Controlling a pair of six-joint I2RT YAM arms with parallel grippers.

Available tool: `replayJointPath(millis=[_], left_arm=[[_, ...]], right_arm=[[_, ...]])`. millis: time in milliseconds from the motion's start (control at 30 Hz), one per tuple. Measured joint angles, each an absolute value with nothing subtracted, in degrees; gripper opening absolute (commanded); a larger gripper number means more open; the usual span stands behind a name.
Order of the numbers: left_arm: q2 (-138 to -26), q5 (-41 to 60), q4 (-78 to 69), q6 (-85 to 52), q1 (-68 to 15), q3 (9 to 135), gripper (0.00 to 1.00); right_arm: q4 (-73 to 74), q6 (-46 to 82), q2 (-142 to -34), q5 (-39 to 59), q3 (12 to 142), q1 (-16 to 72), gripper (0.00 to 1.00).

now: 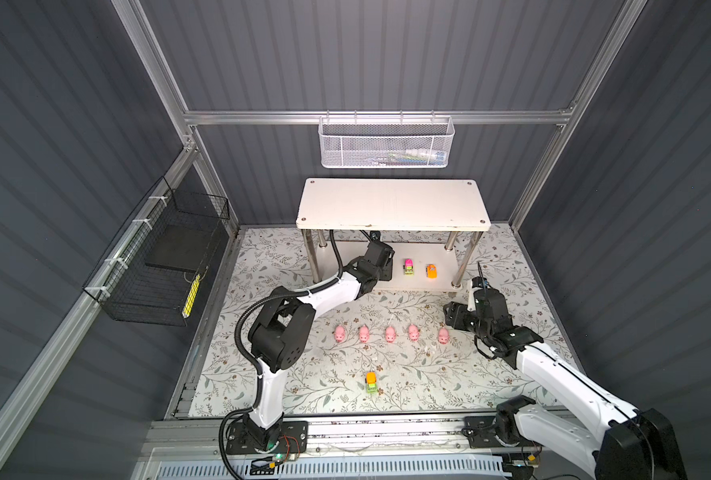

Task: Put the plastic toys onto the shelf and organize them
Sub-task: 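Lower the striped car beside the pink-and-green car and open the left gripper, then withdraw the left gripper over the pigs toward the orange-and-green car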

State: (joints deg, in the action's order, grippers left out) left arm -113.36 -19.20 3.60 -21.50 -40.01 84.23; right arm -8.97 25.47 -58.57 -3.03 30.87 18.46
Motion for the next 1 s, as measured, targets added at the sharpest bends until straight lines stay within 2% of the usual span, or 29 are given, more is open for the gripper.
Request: replayJointPath(millis=[433, 1000], left_arm=[[-100.27, -17.91, 2.26, -24.93, -42.19, 71.75, 0.69], [-81.67, -22.87, 17.26, -38.48, -57.04, 56.18, 0.73]], right_arm=[[-8.19, 25.47, -59.22, -2.94, 31.05, 18.41, 0.74], [-7.33, 25.41, -62.13, -1.21, 32.36, 18.39, 0.75]])
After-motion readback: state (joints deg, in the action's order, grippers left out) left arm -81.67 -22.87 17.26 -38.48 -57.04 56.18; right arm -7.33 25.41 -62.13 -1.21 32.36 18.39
